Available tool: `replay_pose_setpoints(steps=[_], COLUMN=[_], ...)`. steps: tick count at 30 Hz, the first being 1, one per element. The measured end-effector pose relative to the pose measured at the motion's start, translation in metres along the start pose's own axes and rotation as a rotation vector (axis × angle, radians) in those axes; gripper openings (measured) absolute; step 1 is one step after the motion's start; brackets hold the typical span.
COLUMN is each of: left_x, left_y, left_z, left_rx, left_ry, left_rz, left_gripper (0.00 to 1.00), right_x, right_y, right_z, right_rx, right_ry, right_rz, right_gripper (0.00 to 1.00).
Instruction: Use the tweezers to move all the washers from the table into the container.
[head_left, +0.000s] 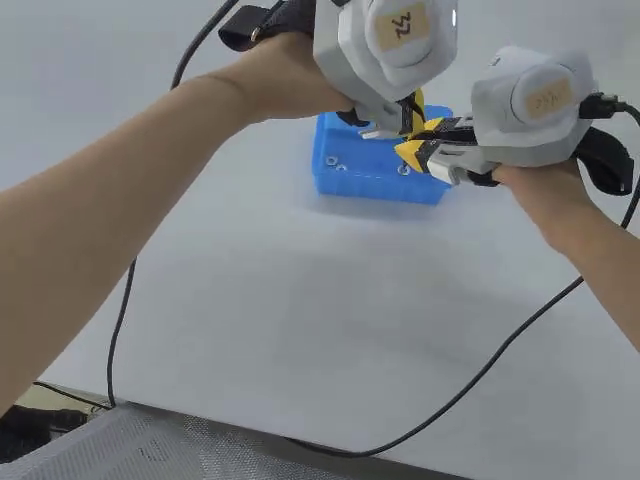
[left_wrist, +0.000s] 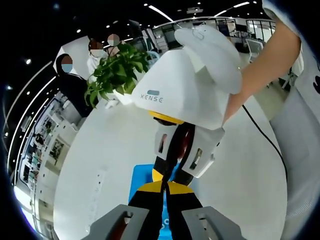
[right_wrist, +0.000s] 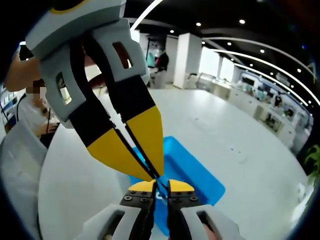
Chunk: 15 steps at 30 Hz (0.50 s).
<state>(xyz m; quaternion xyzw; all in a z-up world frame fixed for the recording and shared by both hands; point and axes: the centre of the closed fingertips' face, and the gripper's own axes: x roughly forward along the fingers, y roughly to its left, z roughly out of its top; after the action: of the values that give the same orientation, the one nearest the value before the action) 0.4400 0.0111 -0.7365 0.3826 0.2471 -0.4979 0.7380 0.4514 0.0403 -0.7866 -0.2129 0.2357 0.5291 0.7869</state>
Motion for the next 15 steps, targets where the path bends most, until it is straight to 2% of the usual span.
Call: replay_pose_setpoints(steps=[3, 10, 15], left_x=[0.005, 0.017, 0.015], left_y=[0.001, 0.001, 0.0], left_z=[-0.003, -0.012, -0.01], left_rx=[-0.01, -0.033, -0.036], left_ry=[0.006, 0.016, 0.007], left_rz=[-0.008, -0.025, -0.021], left_gripper=[0.0, 0.0, 0.0], right_x=[0.003, 0.007, 0.008], right_y=[-0.001, -0.003, -0.004], right_z=[-0.004, -0.014, -0.014], right_rx=[0.026, 0.029, 0.047], right_ry=[0.002, 0.033, 0.025], right_rz=[0.007, 0.01, 0.014], right_gripper=[0.04, 0.04, 0.04])
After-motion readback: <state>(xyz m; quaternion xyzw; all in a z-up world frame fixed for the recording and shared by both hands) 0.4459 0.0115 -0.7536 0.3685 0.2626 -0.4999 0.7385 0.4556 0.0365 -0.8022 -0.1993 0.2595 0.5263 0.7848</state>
